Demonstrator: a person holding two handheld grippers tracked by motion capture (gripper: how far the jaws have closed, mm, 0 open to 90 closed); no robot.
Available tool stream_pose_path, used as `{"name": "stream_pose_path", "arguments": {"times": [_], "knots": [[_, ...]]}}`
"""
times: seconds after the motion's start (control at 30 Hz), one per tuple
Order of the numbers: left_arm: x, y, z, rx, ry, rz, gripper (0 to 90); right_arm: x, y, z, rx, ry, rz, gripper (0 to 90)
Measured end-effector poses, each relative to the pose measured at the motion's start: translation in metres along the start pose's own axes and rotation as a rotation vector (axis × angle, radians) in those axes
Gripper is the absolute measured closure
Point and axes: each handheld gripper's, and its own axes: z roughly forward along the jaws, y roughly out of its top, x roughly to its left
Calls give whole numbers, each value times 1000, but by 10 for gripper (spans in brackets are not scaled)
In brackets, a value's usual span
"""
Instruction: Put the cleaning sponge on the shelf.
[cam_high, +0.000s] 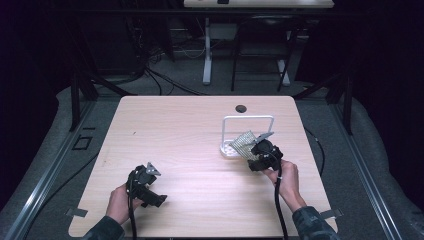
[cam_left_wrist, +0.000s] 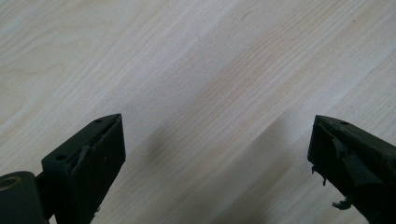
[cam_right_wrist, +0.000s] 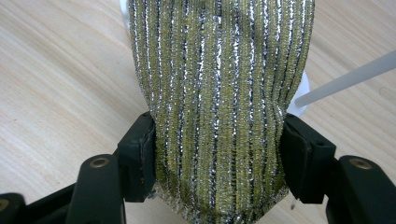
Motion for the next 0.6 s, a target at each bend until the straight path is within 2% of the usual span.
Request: {"name": "stream_pose_path", "arguments": {"times": [0.33, 0.6], "knots": [[0, 0, 0, -3, 2, -3, 42, -4, 6, 8, -5, -5, 22, 365], [-1, 0, -1, -1, -3, 2, 42, 2, 16, 8, -5, -2, 12, 366]]}}
